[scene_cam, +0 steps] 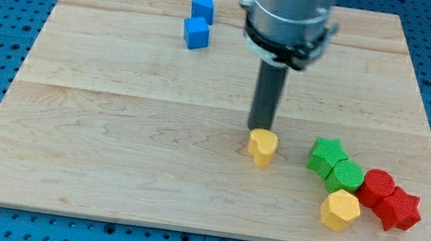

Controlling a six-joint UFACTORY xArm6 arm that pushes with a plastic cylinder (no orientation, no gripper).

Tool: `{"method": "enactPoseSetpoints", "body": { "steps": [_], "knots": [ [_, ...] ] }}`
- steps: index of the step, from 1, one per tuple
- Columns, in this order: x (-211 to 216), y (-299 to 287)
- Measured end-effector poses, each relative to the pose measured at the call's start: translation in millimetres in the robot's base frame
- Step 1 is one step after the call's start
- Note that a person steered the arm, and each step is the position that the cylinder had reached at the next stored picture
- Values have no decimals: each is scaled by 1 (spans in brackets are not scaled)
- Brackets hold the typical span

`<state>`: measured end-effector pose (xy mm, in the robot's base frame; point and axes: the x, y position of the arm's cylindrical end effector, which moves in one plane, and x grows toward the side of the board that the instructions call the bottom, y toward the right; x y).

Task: Slide the heart to the bottom left of the green star

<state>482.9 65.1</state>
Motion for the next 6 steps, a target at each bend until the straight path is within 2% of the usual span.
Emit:
{"method": "enactPoseSetpoints", "body": {
  "steps": [1, 2, 5, 6],
  "knots": [
    [22, 5],
    [-8, -38],
    [55, -41],
    [67, 20]
  ]
}}
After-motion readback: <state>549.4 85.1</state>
